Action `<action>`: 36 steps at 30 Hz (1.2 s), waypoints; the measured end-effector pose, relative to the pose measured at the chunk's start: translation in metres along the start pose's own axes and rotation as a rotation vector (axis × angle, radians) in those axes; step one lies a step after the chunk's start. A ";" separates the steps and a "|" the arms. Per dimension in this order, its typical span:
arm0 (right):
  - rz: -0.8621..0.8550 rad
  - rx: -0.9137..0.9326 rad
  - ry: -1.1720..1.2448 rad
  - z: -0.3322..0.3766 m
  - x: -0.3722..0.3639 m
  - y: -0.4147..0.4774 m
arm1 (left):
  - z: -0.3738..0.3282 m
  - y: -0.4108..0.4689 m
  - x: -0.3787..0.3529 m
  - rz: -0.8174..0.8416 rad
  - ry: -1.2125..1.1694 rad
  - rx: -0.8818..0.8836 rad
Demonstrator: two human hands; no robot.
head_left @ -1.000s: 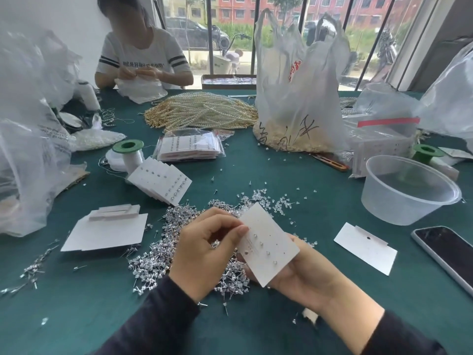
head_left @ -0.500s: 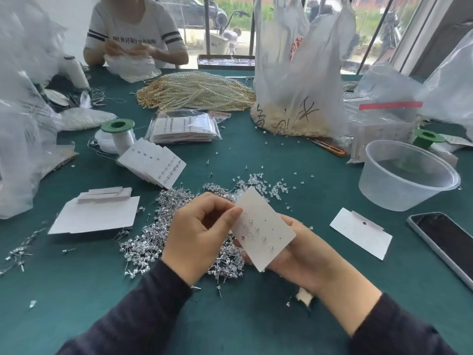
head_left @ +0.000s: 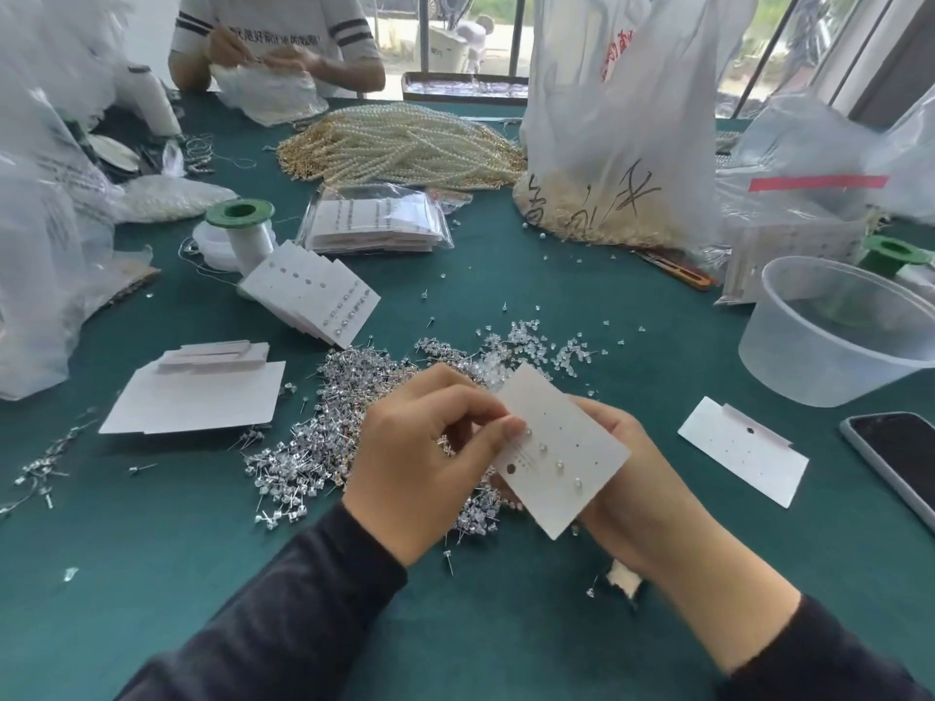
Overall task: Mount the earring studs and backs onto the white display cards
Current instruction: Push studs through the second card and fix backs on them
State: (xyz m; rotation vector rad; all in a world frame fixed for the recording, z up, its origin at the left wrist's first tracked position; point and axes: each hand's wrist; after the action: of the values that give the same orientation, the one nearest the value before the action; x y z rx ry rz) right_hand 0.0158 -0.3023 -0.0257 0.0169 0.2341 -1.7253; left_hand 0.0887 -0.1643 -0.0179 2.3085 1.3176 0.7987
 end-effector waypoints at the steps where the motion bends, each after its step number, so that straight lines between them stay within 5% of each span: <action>1: -0.019 0.025 -0.010 0.000 -0.001 -0.001 | 0.000 -0.001 0.000 0.003 0.005 -0.015; 6: -0.098 0.176 -0.186 0.003 -0.002 -0.006 | -0.003 0.000 -0.002 -0.026 -0.145 0.060; 13: -0.605 0.796 -1.078 -0.008 -0.010 -0.006 | -0.011 -0.005 -0.005 0.087 -0.282 0.274; 19: -0.681 0.895 -1.218 -0.011 -0.011 -0.004 | -0.008 -0.006 -0.007 0.082 -0.243 0.214; 25: -0.546 0.802 -1.153 0.000 -0.003 -0.005 | 0.001 -0.005 -0.005 -0.010 -0.099 0.255; 28: -0.515 0.472 -1.230 0.012 0.023 -0.005 | 0.011 0.001 0.000 -0.142 -0.176 0.408; 31: -0.277 0.174 -1.452 0.009 0.045 -0.006 | 0.019 0.005 0.006 -0.257 -0.324 0.548; 36: -0.338 0.252 -1.394 -0.001 0.041 0.001 | 0.018 0.006 0.004 -0.267 -0.307 0.581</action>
State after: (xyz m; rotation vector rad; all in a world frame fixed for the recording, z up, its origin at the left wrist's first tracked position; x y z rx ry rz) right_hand 0.0097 -0.3425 -0.0323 -1.0454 -1.0484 -1.7016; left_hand 0.1057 -0.1642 -0.0270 2.4445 1.8257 -0.0428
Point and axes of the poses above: each hand's wrist, its own y-axis towards the middle knuckle, its own x-axis out of the back of the hand, z = x × y, and after that the axes turned 14 degrees about -y, right-handed
